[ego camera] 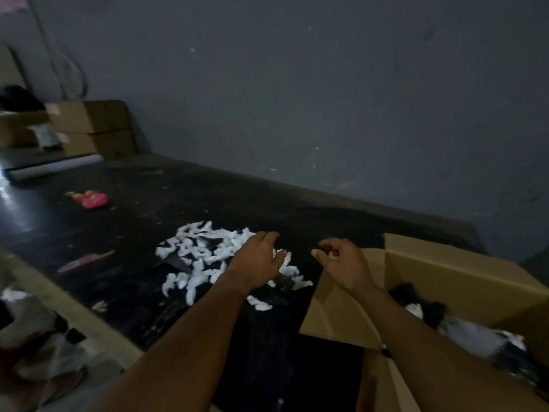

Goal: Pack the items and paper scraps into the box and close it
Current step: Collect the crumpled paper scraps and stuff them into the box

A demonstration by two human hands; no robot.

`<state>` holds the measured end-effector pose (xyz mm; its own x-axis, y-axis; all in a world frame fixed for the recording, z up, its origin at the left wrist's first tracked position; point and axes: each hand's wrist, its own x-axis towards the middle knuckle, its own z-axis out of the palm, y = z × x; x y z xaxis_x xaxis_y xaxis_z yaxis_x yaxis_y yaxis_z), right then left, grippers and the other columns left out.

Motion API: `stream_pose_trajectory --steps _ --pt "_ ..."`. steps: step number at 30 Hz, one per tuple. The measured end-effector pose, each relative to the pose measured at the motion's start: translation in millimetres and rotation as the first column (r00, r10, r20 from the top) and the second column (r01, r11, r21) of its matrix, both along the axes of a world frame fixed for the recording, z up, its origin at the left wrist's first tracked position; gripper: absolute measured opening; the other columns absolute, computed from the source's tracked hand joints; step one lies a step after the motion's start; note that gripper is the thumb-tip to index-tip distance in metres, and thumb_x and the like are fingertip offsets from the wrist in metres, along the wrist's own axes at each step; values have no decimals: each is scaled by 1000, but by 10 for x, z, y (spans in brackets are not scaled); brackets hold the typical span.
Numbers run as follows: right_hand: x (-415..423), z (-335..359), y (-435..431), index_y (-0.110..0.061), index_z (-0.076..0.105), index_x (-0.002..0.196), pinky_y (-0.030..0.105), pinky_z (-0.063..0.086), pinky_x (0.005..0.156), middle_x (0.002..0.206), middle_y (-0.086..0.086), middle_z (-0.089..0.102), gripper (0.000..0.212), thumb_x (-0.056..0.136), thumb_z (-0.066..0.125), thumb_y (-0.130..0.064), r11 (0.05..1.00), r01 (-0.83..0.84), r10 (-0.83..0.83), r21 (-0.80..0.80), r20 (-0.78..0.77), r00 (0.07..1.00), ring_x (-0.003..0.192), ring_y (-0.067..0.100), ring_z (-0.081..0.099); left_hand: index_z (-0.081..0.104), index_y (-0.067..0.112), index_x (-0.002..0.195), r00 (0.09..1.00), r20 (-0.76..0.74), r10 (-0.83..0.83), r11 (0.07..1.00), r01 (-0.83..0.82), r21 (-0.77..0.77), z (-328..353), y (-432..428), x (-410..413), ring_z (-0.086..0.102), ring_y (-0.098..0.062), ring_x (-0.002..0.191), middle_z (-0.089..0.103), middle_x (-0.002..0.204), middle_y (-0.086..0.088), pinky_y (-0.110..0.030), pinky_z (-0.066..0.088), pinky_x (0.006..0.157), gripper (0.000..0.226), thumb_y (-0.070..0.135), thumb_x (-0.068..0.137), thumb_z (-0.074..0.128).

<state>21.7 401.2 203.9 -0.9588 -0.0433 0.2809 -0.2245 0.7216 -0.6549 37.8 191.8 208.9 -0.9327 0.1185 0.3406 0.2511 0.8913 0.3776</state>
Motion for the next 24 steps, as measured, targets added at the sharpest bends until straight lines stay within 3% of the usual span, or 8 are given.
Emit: stream_pose_trajectory --steps 6,12,20,24 --pt "-58 -98 -1024 -20 68 112 28 49 86 110 5 65 40 82 69 -46 999 3 -3 -32 -23 1000 99 19 63 40 12 141 1000 -5 9 1000 -9 -28 -23 -1032 15 43 -24 129 46 141 -11 -34 34 106 55 43 96 48" --pt "84 -357 -1701 -17 67 113 21 41 82 112 5 59 36 83 72 -36 999 44 -44 -28 8 999 98 18 60 41 12 139 999 -15 -47 997 46 -60 -182 -1750 -22 45 -24 125 48 136 -9 -36 39 103 55 44 95 46" --pt "9 -763 -1802 -20 65 115 20 39 86 113 3 58 39 81 70 -39 989 122 -131 86 114 985 105 17 57 36 14 142 989 63 -136 991 137 -13 -673 -1847 -291 41 -23 129 43 141 -8 -37 39 106 56 41 95 48" --pt "-255 -957 -1647 -19 63 117 28 44 94 116 6 57 39 83 70 -38 980 164 -181 116 155 971 107 21 57 34 13 144 981 111 -160 986 164 -28 -917 -1740 -566 38 -22 133 40 145 -8 -34 34 110 58 42 95 46"
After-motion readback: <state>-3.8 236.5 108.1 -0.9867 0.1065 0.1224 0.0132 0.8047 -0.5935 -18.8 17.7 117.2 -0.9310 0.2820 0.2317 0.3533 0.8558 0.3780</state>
